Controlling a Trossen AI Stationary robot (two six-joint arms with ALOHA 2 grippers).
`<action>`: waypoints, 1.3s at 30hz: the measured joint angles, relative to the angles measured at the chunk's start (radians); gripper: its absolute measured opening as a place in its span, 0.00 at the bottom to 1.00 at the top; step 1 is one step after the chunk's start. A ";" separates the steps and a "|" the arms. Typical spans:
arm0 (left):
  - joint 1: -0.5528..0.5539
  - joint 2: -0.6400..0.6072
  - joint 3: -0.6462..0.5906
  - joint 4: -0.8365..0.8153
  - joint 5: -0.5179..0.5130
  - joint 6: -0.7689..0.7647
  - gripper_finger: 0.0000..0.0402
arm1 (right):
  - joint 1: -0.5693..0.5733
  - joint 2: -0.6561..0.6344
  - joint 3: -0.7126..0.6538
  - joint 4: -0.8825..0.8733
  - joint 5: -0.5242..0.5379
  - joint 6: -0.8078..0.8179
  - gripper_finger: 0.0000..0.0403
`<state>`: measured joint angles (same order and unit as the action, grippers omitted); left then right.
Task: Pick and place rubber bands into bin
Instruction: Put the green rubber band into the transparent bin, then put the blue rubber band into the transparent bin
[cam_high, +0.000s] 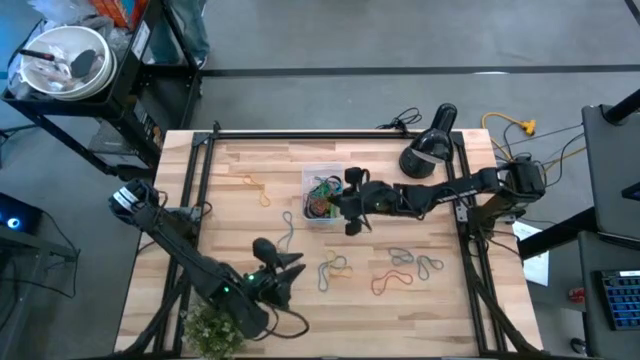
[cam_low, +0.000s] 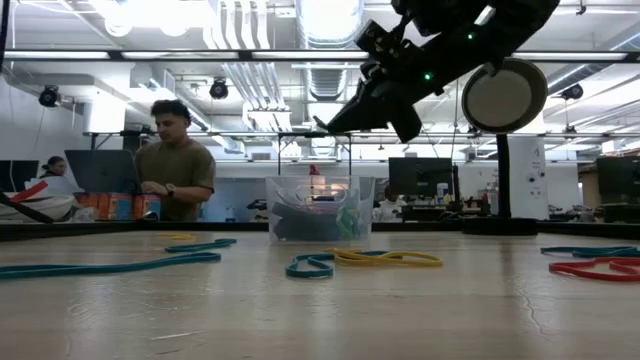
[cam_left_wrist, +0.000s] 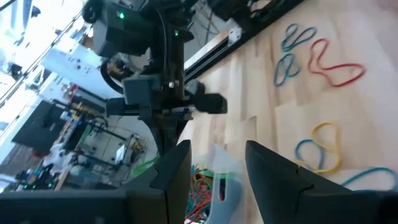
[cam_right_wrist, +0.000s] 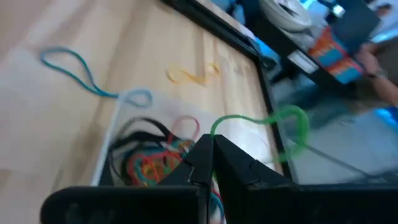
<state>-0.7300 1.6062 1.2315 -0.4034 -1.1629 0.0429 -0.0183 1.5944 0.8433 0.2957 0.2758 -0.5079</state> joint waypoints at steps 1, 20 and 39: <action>0.010 0.000 -0.003 -0.001 0.000 0.000 0.34 | -0.012 0.000 0.000 0.003 -0.037 0.001 0.02; 0.091 -0.004 -0.076 0.012 0.006 -0.010 0.34 | -0.117 0.086 0.019 0.000 -0.285 0.063 0.02; 0.096 -0.005 -0.075 0.001 0.008 -0.010 0.34 | -0.120 0.219 0.122 -0.078 -0.284 0.113 0.13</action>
<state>-0.6342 1.6016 1.1560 -0.4028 -1.1545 0.0334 -0.1383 1.8130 0.9657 0.2173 -0.0086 -0.3944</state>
